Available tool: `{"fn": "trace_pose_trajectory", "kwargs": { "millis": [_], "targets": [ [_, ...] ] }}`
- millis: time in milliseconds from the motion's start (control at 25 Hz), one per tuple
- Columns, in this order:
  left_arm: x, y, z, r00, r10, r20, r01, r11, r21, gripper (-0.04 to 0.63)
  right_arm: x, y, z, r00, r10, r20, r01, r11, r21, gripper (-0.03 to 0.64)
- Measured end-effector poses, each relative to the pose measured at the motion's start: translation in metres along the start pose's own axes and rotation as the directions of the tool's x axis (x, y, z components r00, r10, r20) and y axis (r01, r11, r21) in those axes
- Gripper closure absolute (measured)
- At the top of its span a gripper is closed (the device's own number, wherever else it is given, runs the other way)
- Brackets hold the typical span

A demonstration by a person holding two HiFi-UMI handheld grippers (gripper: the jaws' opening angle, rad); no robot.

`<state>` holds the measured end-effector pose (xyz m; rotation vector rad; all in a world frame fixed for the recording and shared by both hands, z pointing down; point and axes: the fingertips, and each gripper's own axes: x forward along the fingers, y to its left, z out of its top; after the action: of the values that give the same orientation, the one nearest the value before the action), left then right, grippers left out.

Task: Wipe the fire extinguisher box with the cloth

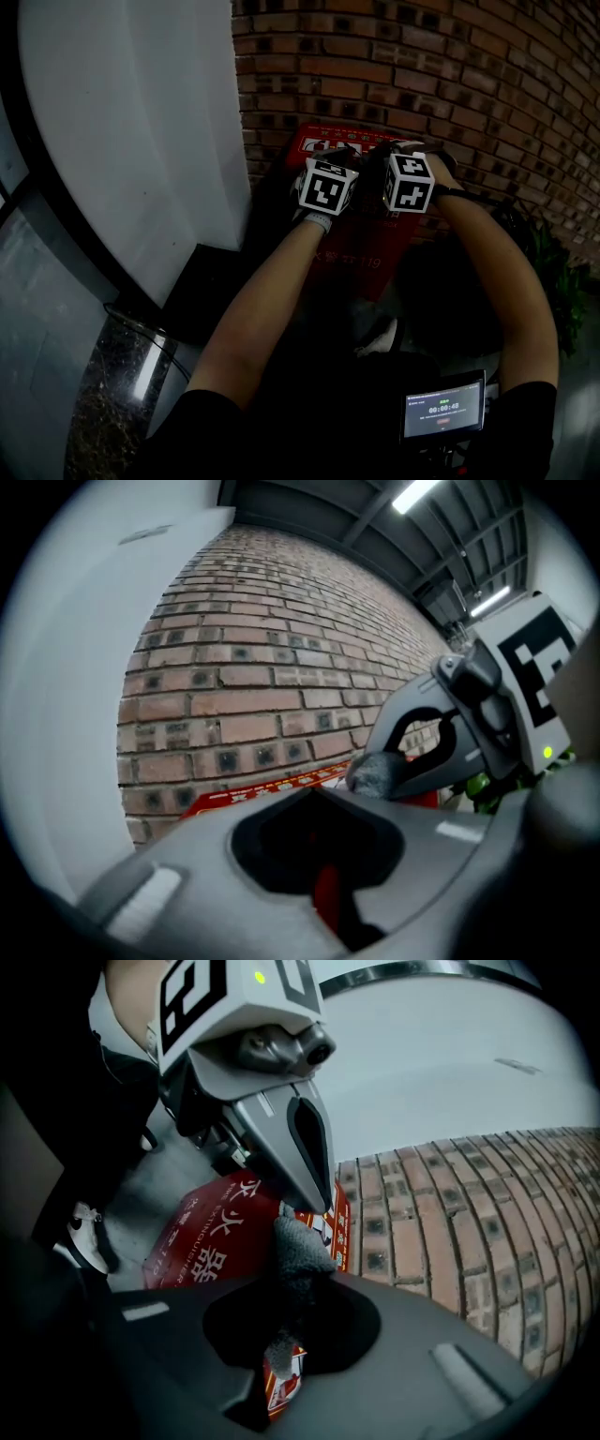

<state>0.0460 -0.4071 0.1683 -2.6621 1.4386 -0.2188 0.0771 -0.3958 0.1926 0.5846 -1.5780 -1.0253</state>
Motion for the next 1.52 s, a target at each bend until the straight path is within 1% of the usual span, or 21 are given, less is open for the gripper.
{"fn": "trace_pose_trajectory", "kwargs": {
  "millis": [80, 240, 280, 440, 520, 640, 760, 960, 1200, 1360, 1520],
  "targets": [
    [0.0, 0.002, -0.001, 1.0, -0.001, 0.002, 0.001, 1.0, -0.001, 0.594, -0.003, 0.003, 0.001, 1.0, 0.001, 0.009, -0.002, 1.0, 0.001, 0.595],
    [-0.002, 0.004, -0.005, 1.0, 0.0, -0.014, -0.001, 1.0, -0.018, 0.594, -0.012, 0.013, 0.006, 0.999, 0.034, 0.031, -0.035, 0.999, 0.008, 0.595],
    [-0.001, 0.003, -0.005, 1.0, 0.0, -0.017, 0.0, 1.0, -0.02, 0.594, -0.014, 0.01, 0.003, 0.999, 0.028, 0.032, -0.029, 0.999, 0.015, 0.595],
    [-0.001, 0.003, -0.003, 1.0, 0.006, -0.004, -0.006, 1.0, -0.01, 0.594, -0.015, -0.035, -0.028, 0.999, -0.052, -0.011, 0.053, 0.996, 0.065, 0.595],
    [-0.004, 0.003, -0.001, 1.0, 0.004, -0.002, -0.004, 1.0, -0.019, 0.594, -0.01, -0.055, -0.046, 0.995, -0.083, -0.052, 0.087, 0.994, 0.062, 0.595],
    [-0.009, -0.001, 0.003, 1.0, -0.01, 0.001, 0.01, 1.0, -0.03, 0.594, 0.002, -0.074, -0.069, 0.988, -0.112, -0.105, 0.118, 0.992, 0.047, 0.594],
    [-0.005, -0.001, -0.001, 1.0, -0.013, 0.006, 0.013, 1.0, -0.011, 0.594, 0.021, -0.085, -0.08, 0.983, -0.128, -0.134, 0.137, 0.989, 0.057, 0.594],
    [-0.01, -0.004, 0.003, 0.999, -0.027, 0.024, 0.027, 0.999, -0.016, 0.594, 0.052, -0.087, -0.077, 0.982, -0.112, -0.155, 0.122, 0.991, 0.055, 0.594],
    [0.0, 0.001, -0.004, 1.0, -0.027, 0.004, 0.027, 0.999, 0.019, 0.594, 0.084, -0.081, -0.083, 0.981, -0.079, -0.178, 0.09, 0.995, 0.052, 0.594],
    [-0.004, -0.001, -0.002, 0.999, -0.038, 0.014, 0.038, 0.999, -0.004, 0.594, 0.091, -0.066, -0.086, 0.982, -0.046, -0.183, 0.056, 0.997, 0.049, 0.594],
    [-0.004, -0.002, -0.003, 0.999, -0.041, 0.013, 0.041, 0.999, -0.024, 0.594, 0.085, -0.055, -0.084, 0.985, -0.029, -0.17, 0.038, 0.998, 0.048, 0.595]
  ]
}}
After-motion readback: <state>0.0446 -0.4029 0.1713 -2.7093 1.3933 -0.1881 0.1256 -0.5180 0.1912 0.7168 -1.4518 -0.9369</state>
